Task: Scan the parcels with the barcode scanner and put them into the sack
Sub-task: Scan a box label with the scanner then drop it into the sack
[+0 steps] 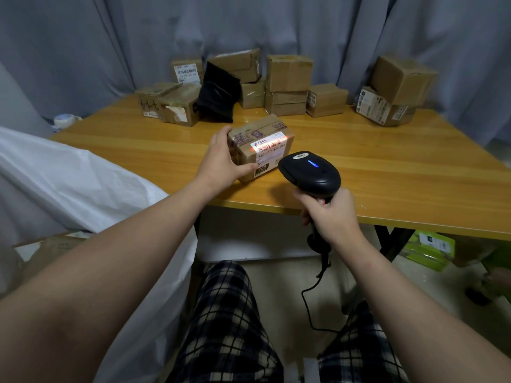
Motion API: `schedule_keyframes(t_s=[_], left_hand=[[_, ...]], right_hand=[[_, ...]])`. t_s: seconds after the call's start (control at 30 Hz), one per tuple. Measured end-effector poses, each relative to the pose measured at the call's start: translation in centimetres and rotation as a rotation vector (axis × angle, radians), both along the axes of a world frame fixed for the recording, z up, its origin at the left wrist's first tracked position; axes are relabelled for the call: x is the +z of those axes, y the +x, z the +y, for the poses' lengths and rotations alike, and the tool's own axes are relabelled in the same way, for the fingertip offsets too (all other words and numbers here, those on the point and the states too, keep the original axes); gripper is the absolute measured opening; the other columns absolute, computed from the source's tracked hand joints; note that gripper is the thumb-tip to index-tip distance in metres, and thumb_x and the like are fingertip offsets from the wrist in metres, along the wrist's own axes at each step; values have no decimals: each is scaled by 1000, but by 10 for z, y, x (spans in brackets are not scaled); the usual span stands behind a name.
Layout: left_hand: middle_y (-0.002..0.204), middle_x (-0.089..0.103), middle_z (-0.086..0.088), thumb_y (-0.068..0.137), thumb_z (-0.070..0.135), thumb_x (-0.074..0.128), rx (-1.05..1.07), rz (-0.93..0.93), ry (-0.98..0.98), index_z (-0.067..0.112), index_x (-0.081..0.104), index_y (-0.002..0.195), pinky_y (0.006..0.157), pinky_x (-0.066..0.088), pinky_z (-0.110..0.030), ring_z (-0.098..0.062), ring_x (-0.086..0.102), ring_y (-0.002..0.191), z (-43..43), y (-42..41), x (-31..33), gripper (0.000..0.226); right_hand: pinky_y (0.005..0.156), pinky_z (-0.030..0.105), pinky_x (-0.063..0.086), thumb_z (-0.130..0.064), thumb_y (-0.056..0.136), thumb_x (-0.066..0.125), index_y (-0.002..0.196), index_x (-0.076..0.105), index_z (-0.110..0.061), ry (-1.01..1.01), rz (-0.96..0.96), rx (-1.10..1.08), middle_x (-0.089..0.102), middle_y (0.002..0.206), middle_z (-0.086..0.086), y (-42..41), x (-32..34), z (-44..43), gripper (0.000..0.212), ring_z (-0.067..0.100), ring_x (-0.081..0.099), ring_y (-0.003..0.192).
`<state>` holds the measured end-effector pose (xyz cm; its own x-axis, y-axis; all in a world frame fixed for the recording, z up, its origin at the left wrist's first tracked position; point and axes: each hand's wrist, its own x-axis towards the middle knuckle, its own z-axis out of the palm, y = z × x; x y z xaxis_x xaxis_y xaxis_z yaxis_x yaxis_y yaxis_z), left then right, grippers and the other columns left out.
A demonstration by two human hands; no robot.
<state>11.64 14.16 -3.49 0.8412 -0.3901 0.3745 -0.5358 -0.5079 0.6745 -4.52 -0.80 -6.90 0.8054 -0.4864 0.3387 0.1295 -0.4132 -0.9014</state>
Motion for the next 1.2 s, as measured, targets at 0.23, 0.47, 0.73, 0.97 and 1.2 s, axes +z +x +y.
schedule_keyframes(t_s=[0.23,0.47,0.73,0.97,1.2], left_hand=[[145,35,-4,71,33,83,21,-91,-50,14,22,149,107,30,-22,-14,36,133,44,-29,11,101],[130,34,6,68,37,84,268,-86,-128,15,25,149,109,39,-38,-17,43,126,158,-66,3,103],[134,40,-14,67,35,84,751,-70,102,13,35,142,106,33,-44,-33,38,125,295,-68,-7,93],[139,36,-12,73,23,75,745,-111,580,17,33,143,100,34,-48,-36,32,125,324,-23,-16,82],[156,17,-12,85,41,62,607,61,704,26,27,147,117,7,-51,-32,9,145,308,20,-28,73]], right_hand=[[49,28,48,-12,85,71,80,62,9,-2,-47,126,56,59,25,6,18,30,23,14,57,45],[47,32,43,-17,86,70,76,63,7,54,45,366,56,50,16,41,36,115,27,21,55,41],[57,30,49,-30,86,69,69,62,-8,-44,251,601,65,56,11,80,46,212,28,18,62,46],[60,34,52,-30,86,68,67,60,-7,-85,311,630,65,57,15,113,41,246,31,23,62,47],[54,24,48,-26,87,68,76,63,-2,-43,360,580,63,55,12,136,33,236,26,22,61,47]])
